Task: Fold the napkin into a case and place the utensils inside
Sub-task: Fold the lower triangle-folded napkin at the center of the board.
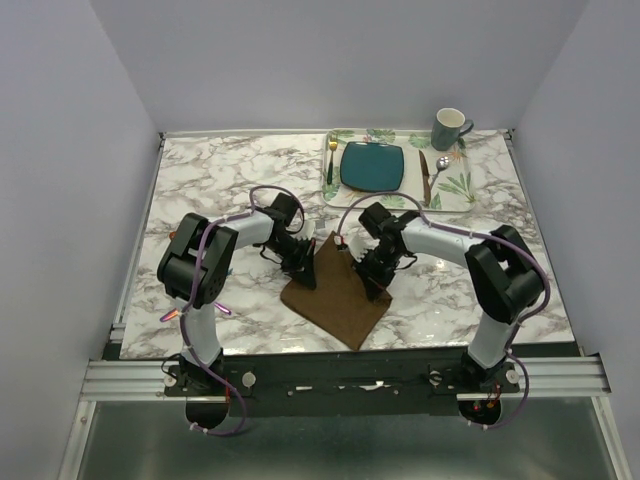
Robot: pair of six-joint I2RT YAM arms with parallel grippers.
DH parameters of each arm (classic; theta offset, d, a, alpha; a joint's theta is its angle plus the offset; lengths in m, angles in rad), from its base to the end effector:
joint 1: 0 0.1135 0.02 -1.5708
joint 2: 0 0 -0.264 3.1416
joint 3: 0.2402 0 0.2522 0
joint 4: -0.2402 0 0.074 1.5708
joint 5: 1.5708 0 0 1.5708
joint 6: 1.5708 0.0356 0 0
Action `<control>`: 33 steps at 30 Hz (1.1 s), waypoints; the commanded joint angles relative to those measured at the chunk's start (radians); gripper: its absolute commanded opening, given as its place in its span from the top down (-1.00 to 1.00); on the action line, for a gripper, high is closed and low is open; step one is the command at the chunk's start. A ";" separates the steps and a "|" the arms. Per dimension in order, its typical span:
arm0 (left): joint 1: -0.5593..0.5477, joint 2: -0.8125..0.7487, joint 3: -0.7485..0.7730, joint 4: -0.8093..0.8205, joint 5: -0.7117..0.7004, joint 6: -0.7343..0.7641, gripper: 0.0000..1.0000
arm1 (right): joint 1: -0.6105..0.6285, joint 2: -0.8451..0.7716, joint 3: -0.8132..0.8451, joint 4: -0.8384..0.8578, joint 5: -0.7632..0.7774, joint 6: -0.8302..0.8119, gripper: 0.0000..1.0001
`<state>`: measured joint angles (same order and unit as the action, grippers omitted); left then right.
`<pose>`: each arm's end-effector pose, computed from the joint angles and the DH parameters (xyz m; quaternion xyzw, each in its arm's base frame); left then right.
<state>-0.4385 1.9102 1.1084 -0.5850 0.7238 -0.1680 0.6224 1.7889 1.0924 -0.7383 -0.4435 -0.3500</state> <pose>0.2976 -0.1656 0.1292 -0.1578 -0.9184 0.3621 0.0233 0.2494 0.1977 0.1549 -0.4680 0.8535 0.2264 0.0359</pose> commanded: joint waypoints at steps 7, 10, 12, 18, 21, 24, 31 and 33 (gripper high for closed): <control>0.132 0.018 -0.030 0.024 -0.080 0.056 1.00 | 0.004 0.086 0.110 0.074 0.217 -0.150 0.99; 0.132 0.039 -0.025 0.024 -0.096 0.055 1.00 | 0.005 0.035 0.123 0.028 0.146 -0.173 0.99; 0.133 0.043 -0.035 0.040 -0.093 0.039 1.00 | 0.028 -0.018 0.110 0.016 0.129 -0.190 0.99; 0.136 0.047 -0.059 0.048 -0.129 0.030 1.00 | 0.112 -0.100 0.018 0.010 0.091 -0.234 0.99; 0.139 0.053 -0.071 0.050 -0.139 0.025 1.00 | 0.134 -0.097 -0.028 0.031 0.123 -0.268 0.99; 0.139 0.062 -0.071 0.051 -0.152 0.016 1.00 | 0.138 -0.089 -0.061 0.053 0.153 -0.305 0.99; 0.141 0.085 -0.055 0.048 -0.152 0.005 1.00 | 0.178 -0.088 -0.141 0.096 0.190 -0.377 0.99; 0.141 0.060 -0.050 0.045 -0.141 0.025 1.00 | 0.181 -0.074 -0.138 0.097 0.201 -0.374 0.99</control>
<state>-0.3012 1.9194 1.0863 -0.5587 0.7582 -0.2077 0.7803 1.6802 1.0042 -0.6571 -0.3069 -0.6750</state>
